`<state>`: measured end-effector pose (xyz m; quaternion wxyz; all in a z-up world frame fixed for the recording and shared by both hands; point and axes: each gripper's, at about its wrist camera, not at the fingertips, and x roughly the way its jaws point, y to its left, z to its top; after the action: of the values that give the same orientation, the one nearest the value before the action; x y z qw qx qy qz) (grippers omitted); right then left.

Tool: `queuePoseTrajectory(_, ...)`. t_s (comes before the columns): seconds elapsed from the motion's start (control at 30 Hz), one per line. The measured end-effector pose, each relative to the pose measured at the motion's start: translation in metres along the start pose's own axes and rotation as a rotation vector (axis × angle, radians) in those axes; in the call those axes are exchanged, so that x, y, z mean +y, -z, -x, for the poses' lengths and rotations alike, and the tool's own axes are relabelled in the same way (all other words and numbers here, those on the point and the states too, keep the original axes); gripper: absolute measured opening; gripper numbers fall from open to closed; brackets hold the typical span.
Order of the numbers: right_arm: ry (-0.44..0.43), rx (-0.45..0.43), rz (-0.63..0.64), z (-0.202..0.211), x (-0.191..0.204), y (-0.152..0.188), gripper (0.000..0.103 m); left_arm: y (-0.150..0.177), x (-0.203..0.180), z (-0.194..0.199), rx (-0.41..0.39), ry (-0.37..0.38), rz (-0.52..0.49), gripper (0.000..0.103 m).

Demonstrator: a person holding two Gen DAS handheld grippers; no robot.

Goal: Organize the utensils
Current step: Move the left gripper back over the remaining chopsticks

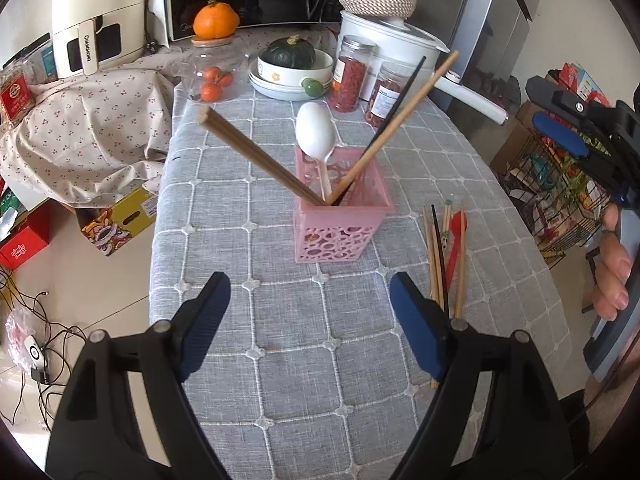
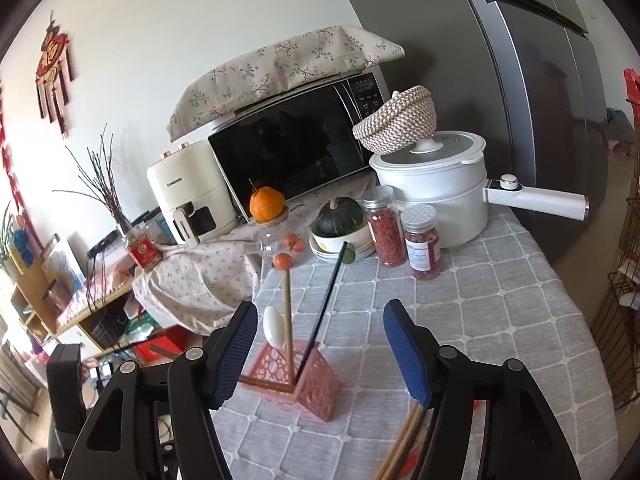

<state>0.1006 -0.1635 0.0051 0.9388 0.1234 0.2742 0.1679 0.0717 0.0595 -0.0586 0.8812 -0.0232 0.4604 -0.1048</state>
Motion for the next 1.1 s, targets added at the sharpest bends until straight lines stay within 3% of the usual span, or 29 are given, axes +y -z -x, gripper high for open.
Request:
queuePoseTrajectory(0.27,0.124,0.145,0.034,0.012,-0.043,0.022,0.076,0.0,-0.044,-0.026,0.075,-0.007,-0.07,0.082)
queuePoseTrajectory(0.5,0.227,0.296,-0.037,0.01,-0.087,0.039,0.077,-0.003,-0.088,-0.058,0.132,0.021,-0.118,0.08)
queuePoseTrajectory(0.53,0.235,0.309,-0.05,0.01,-0.093,0.041,0.077,-0.004,-0.094,-0.064,0.142,0.033,-0.109,0.077)
queuePoseTrajectory(0.6,0.257,0.329,-0.075,0.012,-0.105,0.043,0.077,-0.007,-0.102,-0.075,0.162,0.056,-0.091,0.054)
queuePoseTrajectory(0.7,0.275,0.349,-0.112,0.016,-0.12,0.047,0.077,-0.012,-0.109,-0.098,0.205,0.1,-0.042,0.027)
queuePoseTrajectory(0.8,0.278,0.366,-0.152,0.02,-0.132,0.048,0.077,-0.017,-0.111,-0.115,0.228,0.132,0.023,0.015)
queuePoseTrajectory(0.93,0.288,0.402,-0.23,0.023,-0.147,0.054,0.077,-0.02,-0.119,-0.122,0.215,0.108,0.01,0.011)
queuePoseTrajectory(1.1,0.241,0.452,-0.364,0.024,-0.168,0.063,0.077,-0.021,-0.118,-0.134,0.226,0.085,0.01,0.01)
